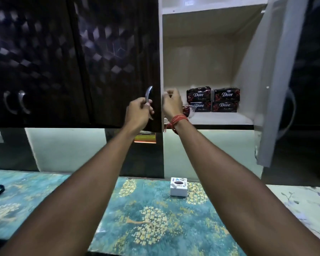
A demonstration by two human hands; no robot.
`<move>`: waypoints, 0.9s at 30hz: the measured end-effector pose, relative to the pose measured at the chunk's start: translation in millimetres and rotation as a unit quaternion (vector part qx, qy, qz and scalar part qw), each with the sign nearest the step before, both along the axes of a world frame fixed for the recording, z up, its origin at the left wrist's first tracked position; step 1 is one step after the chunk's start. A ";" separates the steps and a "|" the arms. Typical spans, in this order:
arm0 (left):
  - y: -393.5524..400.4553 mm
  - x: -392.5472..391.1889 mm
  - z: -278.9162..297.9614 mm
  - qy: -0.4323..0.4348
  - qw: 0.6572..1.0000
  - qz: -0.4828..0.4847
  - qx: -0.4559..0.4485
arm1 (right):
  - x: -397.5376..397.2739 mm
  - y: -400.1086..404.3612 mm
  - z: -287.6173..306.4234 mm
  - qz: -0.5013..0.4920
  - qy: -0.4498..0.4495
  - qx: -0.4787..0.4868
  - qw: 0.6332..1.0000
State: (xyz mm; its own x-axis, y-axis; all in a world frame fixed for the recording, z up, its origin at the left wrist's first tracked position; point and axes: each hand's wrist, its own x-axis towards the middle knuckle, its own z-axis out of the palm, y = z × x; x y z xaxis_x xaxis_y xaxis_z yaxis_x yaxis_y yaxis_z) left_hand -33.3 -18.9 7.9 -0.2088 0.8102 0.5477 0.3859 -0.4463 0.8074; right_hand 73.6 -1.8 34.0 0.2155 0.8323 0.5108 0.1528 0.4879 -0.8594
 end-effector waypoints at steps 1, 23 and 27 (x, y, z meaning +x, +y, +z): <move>-15.6 -12.7 -0.1 -0.001 1.000 -0.010 0.007 | -11.6 -13.9 2.1 0.031 0.026 0.001 0.999; -165.8 -264.6 -11.5 0.003 0.977 0.210 0.038 | -270.0 -127.9 -18.8 0.234 -0.173 0.122 0.949; -165.6 -307.8 -10.5 0.037 0.976 0.214 -0.020 | -309.6 -124.7 -27.5 0.213 -0.253 0.135 0.934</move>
